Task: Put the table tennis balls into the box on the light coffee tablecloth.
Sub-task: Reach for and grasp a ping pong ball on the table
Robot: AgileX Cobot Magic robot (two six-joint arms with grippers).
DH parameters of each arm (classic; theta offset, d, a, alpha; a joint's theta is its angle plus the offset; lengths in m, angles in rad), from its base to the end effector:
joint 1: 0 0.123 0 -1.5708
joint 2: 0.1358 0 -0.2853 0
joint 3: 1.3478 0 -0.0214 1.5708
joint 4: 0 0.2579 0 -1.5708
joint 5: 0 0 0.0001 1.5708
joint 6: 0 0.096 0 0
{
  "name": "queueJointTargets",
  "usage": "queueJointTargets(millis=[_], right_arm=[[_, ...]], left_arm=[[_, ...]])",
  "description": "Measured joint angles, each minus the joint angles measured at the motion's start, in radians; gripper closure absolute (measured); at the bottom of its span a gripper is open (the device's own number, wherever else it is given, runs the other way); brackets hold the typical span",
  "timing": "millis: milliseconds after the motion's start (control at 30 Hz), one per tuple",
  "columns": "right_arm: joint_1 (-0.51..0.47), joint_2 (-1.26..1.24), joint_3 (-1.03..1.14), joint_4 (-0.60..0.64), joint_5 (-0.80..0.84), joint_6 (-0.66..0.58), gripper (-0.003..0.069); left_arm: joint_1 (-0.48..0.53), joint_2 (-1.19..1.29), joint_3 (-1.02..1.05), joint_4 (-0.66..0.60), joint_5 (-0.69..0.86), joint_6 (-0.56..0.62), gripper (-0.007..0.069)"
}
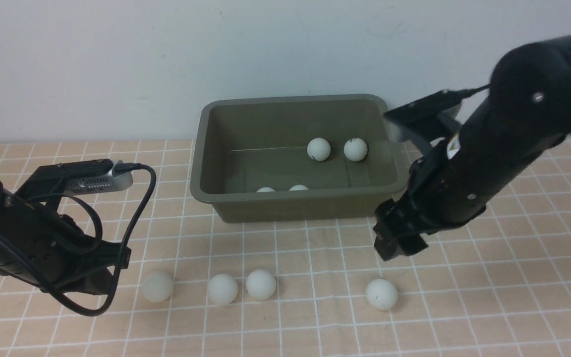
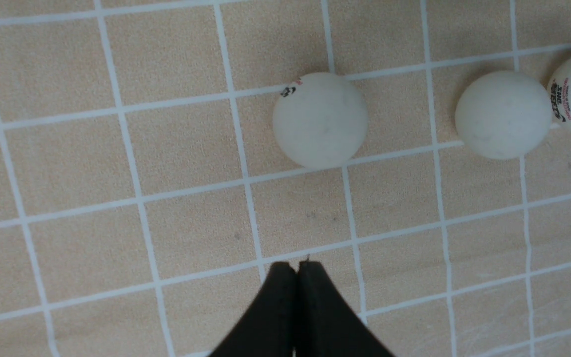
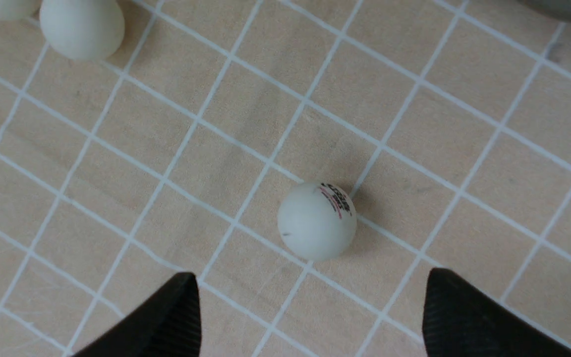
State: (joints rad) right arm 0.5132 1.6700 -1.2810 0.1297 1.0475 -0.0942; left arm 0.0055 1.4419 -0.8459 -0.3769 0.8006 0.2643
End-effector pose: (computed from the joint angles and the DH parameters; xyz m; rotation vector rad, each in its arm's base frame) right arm 0.2911 0.1764 0.2512 -0.8056 2.8280 0.2401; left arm 0.2648 -0.0239 0.2128 0.0426 2.8207 -0.3791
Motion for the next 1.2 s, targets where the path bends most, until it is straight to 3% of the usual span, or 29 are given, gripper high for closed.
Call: queueJointTargets(millis=[633,733,900,1200], right_arm=[[0.033,0.245,0.002,-0.075,-0.098,0.044,0.0121],[0.033,0.259,0.002,-0.075,-0.096,0.044,0.0172],[0.033,0.263,0.001,-0.068,-0.074,0.043,0.0342],[0.033,0.264,-0.203,0.079,0.133,-0.083,0.0339]], left_arm=[[0.0,0.0,0.0,-0.001,0.001,0.0,0.0679],[0.0,0.0,0.0,-0.001,0.001,0.0,0.0679],[0.0,0.0,0.0,-0.002,0.001,0.0,0.0679],[0.0,0.0,0.0,-0.002,0.001,0.0,0.0679]])
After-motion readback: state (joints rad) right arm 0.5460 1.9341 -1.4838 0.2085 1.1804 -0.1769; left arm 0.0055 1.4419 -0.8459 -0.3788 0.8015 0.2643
